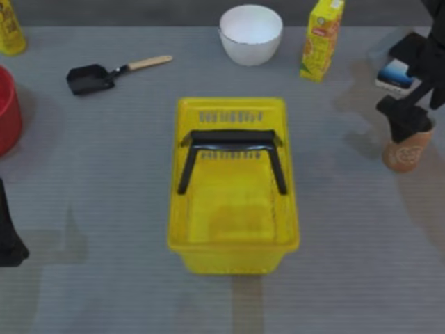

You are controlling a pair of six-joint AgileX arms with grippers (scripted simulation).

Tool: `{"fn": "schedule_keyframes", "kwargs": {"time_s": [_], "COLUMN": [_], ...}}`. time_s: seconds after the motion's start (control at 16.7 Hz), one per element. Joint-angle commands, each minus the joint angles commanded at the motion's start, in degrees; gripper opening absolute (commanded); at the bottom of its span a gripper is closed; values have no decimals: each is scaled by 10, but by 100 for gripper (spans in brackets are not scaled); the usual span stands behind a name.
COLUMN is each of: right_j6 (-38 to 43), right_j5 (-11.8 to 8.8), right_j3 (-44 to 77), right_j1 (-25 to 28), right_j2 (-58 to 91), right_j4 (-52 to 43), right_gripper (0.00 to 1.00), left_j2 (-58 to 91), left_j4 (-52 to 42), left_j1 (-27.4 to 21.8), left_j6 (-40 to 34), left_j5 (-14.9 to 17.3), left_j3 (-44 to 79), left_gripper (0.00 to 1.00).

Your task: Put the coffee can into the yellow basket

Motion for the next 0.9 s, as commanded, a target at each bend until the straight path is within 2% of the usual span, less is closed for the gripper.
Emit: {"fn": "schedule_keyframes", "kwargs": {"time_s": [0.24,0.6,0.84,0.9], "right_j6": [-1,1,1,1], "right_j5": [0,0,0,0], "right_j3": [-11,-84,-86,-86], "right_j1": [-1,1,1,1], "right_j2": [1,16,17,17], "right_j4": [11,100,103,103], "right_gripper": [100,100,100,92], "left_j2": [0,0,0,0], "left_j4": [0,0,0,0], "left_j1": [0,0,0,0], "left_j6": [0,0,0,0], "left_j5": [0,0,0,0], "left_j3": [0,0,0,0], "left_gripper": [100,100,100,100]}}
